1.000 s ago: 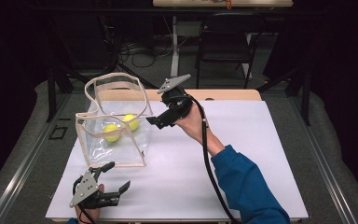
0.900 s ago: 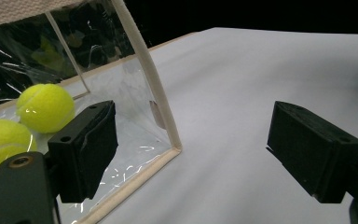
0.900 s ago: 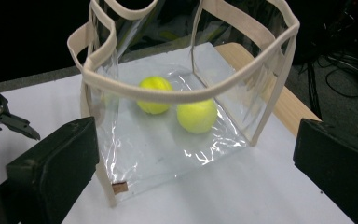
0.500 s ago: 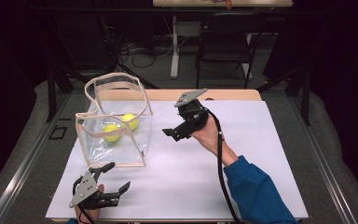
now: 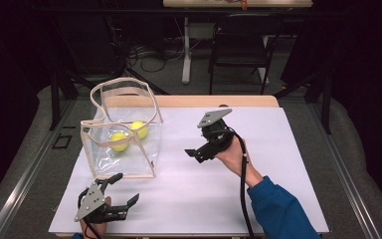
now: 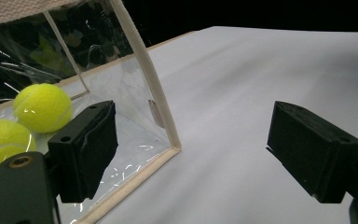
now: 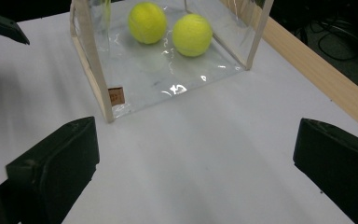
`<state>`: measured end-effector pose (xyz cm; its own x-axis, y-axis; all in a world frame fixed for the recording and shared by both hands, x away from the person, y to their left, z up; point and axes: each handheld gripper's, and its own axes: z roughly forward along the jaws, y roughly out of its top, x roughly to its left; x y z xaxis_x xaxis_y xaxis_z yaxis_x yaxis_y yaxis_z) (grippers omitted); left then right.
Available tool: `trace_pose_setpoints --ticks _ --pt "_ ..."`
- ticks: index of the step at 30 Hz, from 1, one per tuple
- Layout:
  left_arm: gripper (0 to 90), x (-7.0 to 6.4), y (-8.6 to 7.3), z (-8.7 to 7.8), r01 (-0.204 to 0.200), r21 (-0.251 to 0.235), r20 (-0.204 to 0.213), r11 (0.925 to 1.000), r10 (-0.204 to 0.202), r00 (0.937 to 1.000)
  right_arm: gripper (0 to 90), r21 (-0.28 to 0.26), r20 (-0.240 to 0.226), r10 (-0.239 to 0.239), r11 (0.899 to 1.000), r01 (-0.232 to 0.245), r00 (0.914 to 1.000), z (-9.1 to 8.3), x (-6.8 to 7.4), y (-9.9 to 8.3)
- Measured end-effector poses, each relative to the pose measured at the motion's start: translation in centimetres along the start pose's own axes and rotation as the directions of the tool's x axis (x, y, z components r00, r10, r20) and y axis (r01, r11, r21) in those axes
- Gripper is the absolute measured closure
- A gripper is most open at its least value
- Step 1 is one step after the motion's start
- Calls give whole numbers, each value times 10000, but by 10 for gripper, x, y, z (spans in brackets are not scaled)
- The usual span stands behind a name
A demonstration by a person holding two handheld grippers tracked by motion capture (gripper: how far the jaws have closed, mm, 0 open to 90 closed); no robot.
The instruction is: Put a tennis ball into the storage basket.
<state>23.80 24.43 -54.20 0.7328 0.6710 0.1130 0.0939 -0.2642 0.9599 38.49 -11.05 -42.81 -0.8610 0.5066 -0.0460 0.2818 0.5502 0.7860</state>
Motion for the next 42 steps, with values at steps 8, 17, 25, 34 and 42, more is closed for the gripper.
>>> trace_pose_setpoints --ticks 8,17,25,34,42 --pt "159 -1 1 -1 -91 18 -47 10000 91 9999 0 19 120 153 9999 -153 9998 -7 3 -24" --pt "159 -2 0 1 -85 108 -36 9999 85 10000 0 -87 233 349 9994 -347 9991 -19 6 -51" --pt "159 0 -1 2 142 57 -47 9999 -141 9999 0 -106 494 497 9987 -492 9975 -28 7 -75" --pt "159 1 -2 2 112 54 -84 9999 -111 9999 0 -410 723 795 9962 -766 9942 -45 12 -99" --pt "159 1 -2 2 92 140 -59 9999 -92 9999 0 -439 958 777 9963 -737 9924 -54 16 -116"
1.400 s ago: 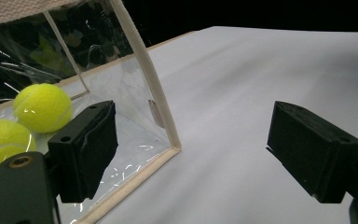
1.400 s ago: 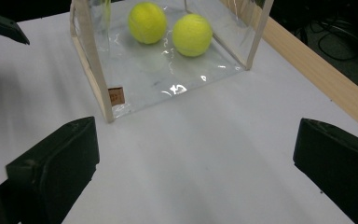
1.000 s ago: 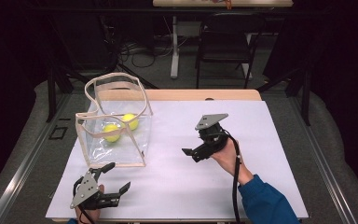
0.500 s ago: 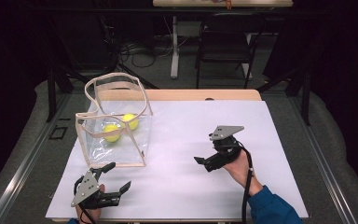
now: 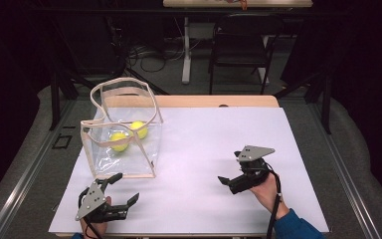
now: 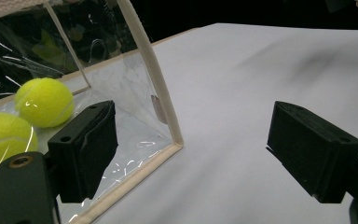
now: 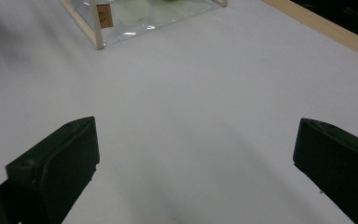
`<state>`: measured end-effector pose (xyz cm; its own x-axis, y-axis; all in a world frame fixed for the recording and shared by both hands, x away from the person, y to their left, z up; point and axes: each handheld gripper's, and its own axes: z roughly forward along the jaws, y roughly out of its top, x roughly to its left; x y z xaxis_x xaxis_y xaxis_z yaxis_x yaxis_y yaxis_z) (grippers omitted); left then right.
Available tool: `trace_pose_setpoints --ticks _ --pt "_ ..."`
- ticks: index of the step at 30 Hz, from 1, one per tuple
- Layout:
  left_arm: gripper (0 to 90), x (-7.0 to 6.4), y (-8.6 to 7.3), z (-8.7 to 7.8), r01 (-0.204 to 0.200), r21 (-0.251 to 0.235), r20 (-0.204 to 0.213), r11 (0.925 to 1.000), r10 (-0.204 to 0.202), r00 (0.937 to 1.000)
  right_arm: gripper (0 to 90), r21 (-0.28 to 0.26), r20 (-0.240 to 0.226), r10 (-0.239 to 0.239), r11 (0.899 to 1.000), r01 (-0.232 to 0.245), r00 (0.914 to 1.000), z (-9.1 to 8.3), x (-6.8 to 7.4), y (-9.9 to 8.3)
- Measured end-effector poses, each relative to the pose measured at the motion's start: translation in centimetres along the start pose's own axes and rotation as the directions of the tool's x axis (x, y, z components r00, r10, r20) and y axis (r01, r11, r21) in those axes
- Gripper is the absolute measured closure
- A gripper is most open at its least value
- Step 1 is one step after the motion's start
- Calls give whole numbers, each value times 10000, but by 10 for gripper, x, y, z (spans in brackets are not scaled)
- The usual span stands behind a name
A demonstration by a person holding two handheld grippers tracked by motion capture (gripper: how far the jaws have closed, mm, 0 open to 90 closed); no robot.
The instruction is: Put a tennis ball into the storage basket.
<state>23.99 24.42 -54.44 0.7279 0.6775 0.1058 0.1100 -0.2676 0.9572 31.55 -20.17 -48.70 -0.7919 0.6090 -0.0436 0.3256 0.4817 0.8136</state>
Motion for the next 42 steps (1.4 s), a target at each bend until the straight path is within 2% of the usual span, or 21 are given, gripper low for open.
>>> trace_pose_setpoints --ticks 9,17,20,26,34,39,40,42 --pt "159 -1 0 0 -23 22 -11 10000 23 10000 0 45 150 175 9998 -175 9997 -8 2 -24" --pt "159 0 0 1 -37 100 21 9999 37 10000 0 111 572 29 9999 -35 9984 -22 -4 -37" --pt "159 0 -1 2 -4 130 62 9999 3 10000 0 106 674 141 9998 -148 9976 -26 -6 -44" --pt "159 -1 -1 2 -40 165 66 9999 39 10000 0 243 829 30 9997 -50 9966 -29 -4 -60" --pt "159 -2 0 2 -95 183 100 9998 93 9999 0 -31 851 399 9992 -397 9956 -31 -2 -76" --pt "159 -2 0 2 -112 222 116 9997 109 9999 0 48 794 398 9992 -403 9960 -29 2 -85" --pt "159 -2 0 1 -120 216 107 9997 118 9999 0 70 964 312 9995 -320 9949 -31 3 -86" --pt "159 -2 -1 1 -97 221 94 9997 95 9999 0 -307 1114 496 9984 -464 9925 -37 3 -88"
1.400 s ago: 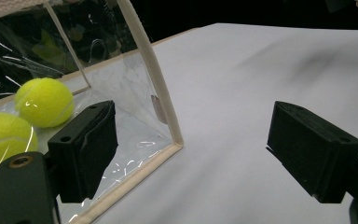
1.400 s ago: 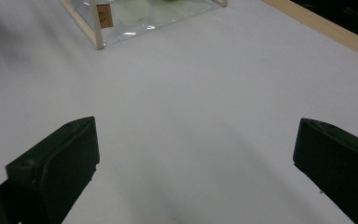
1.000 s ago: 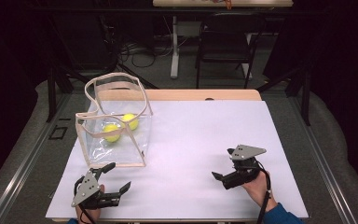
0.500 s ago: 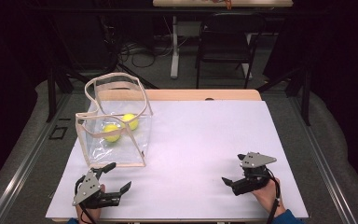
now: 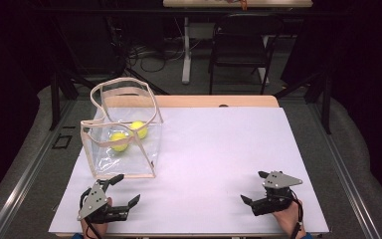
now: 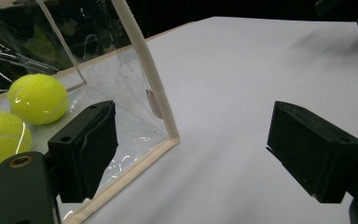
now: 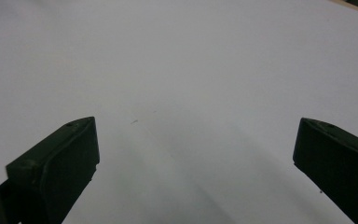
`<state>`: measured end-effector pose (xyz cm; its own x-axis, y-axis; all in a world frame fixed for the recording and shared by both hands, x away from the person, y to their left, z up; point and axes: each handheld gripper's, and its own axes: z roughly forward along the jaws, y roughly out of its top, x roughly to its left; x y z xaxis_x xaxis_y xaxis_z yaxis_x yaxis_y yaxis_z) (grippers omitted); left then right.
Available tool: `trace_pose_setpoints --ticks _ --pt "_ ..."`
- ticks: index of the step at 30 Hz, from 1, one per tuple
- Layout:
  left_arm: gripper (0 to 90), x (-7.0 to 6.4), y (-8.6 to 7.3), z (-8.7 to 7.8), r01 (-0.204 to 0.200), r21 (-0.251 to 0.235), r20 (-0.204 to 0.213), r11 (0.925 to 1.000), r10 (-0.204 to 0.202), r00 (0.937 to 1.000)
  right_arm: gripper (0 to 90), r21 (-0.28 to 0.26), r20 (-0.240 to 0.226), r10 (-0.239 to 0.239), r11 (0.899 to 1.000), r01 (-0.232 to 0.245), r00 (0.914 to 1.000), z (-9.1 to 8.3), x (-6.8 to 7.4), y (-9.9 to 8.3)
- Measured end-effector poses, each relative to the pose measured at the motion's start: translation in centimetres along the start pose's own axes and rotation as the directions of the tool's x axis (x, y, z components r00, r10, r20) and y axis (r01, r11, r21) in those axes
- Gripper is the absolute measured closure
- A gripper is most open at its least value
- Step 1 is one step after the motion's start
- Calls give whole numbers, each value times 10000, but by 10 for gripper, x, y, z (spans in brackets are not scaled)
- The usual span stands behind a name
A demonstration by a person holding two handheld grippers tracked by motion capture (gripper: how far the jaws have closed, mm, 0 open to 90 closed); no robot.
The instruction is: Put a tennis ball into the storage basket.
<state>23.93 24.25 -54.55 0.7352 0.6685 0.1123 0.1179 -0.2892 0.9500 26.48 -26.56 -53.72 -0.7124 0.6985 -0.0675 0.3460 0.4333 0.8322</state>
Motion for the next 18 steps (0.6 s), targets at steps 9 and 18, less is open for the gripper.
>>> trace_pose_setpoints --ticks 9,18 --pt "159 -1 0 1 -30 82 -1 10000 31 10000 0 22 42 225 9997 -225 9997 -7 -2 -9" --pt "159 -2 0 3 -64 219 -46 9997 65 10000 0 112 -7 261 9996 -261 9997 -6 -2 -14"
